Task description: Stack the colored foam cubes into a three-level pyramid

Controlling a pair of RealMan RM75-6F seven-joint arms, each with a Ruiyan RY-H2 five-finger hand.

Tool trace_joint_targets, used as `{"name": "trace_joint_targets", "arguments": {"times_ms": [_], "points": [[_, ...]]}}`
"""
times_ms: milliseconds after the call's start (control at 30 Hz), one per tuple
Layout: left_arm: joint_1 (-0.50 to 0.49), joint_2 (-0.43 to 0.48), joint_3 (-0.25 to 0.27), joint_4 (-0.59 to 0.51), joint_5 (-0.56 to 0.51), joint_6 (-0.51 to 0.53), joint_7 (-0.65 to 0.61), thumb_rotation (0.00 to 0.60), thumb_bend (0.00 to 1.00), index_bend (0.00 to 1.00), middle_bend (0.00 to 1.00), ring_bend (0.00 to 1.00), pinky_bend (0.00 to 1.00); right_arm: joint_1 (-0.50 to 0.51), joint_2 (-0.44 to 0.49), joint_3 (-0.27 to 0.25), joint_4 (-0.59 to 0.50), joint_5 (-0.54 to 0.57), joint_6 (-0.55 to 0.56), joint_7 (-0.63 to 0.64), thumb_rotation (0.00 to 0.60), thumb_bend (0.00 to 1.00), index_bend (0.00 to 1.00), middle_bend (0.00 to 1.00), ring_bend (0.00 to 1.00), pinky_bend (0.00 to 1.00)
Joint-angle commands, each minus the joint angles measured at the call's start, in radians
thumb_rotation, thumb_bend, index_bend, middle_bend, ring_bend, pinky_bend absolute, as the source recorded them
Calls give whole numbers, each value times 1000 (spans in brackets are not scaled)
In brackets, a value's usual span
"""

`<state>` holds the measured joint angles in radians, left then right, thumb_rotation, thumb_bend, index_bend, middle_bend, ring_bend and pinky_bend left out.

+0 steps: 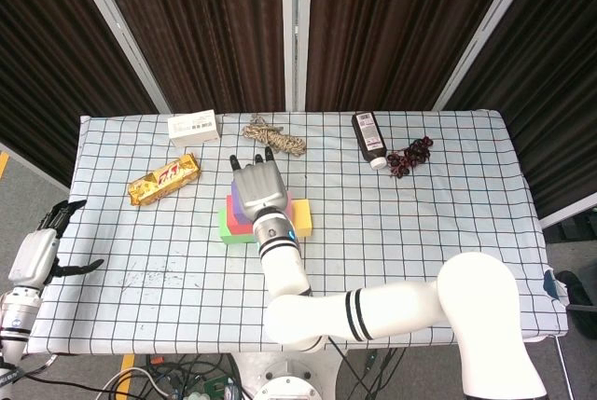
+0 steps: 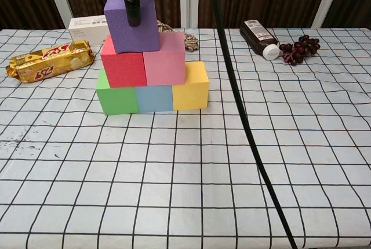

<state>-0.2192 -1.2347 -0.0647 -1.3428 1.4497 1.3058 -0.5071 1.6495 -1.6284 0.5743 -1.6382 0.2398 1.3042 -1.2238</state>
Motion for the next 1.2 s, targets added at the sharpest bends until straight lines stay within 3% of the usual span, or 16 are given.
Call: {"name": "trace_joint_targets", "arguments": {"times_ms": [33, 1033, 1200], "points": [[0, 0, 0, 0, 0, 1, 0, 600, 0, 100, 93, 0, 95, -2, -2, 1, 2, 0, 1, -4, 600, 115, 0, 458, 136, 0], [3, -2, -1, 12, -2, -1, -12, 600, 0, 99, 93, 0, 95, -9, -35, 26, 30, -9, 7, -32, 600, 112, 0, 454, 140, 0], [3, -2, 0, 12, 1, -1, -12, 600, 0, 100, 93, 0, 95, -15, -31, 32, 23, 0, 0, -39, 600, 78, 0, 403, 136, 0]]}}
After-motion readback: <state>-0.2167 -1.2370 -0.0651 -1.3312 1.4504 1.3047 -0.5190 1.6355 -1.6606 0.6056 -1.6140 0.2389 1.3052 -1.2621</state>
